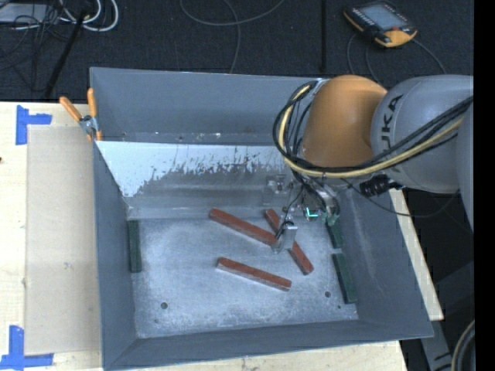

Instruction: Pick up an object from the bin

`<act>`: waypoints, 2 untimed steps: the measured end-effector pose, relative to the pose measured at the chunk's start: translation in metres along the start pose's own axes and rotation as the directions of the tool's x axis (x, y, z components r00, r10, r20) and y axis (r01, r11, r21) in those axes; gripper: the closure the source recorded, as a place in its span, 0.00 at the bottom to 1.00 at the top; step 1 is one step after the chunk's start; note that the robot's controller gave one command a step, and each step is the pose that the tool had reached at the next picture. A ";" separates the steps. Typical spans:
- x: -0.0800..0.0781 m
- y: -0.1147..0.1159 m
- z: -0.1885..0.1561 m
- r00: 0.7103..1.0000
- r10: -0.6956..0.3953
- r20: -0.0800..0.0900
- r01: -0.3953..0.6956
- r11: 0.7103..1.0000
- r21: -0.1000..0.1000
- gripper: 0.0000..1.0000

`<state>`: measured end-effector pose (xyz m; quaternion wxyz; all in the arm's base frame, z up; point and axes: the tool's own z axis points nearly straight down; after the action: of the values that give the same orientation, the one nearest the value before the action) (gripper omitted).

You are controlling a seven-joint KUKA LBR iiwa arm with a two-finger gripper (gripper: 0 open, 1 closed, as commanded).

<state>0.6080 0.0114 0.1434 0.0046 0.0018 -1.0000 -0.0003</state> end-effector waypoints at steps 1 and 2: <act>-0.002 0.000 -0.004 1.000 0.000 0.008 0.000 1.000 0.000 0.00; -0.007 0.020 0.049 0.995 0.102 0.011 -0.102 0.995 -0.001 0.00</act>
Offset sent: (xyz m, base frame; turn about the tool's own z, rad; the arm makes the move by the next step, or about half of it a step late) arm 0.0065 0.0290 -0.0734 0.1409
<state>0.6144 0.0315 0.0946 -0.0010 -0.0495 -0.9988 -0.0002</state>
